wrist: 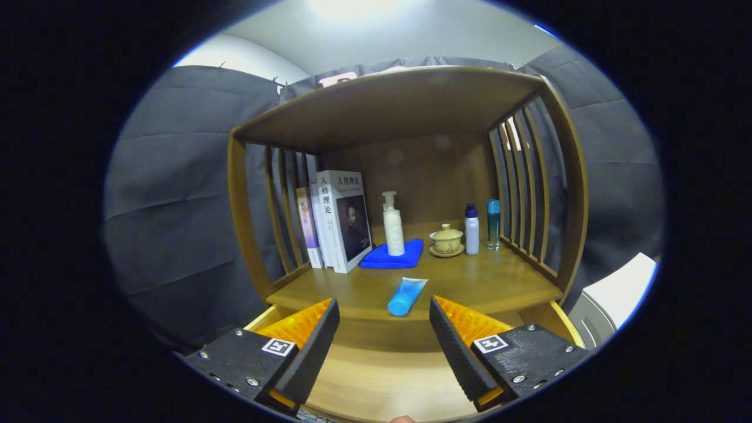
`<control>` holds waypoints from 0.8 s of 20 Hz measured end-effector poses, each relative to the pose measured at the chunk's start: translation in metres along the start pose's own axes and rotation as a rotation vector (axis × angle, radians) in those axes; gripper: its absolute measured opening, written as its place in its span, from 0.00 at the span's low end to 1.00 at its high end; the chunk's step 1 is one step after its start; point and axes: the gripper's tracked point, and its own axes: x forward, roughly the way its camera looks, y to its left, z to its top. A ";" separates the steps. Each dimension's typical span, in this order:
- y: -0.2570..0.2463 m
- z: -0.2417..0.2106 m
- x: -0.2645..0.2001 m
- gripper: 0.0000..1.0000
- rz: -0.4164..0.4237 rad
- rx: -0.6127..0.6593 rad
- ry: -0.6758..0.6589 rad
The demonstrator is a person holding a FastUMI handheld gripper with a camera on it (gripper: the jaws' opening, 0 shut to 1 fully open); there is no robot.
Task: Pull open the drawer, take out the items inside it, and place them on the countertop above the cabinet.
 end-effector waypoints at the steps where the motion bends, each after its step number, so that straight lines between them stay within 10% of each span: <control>1: 0.004 -0.002 -0.007 0.95 0.002 -0.012 -0.010; 16: 0.038 -0.084 -0.119 0.95 0.092 -0.010 -0.082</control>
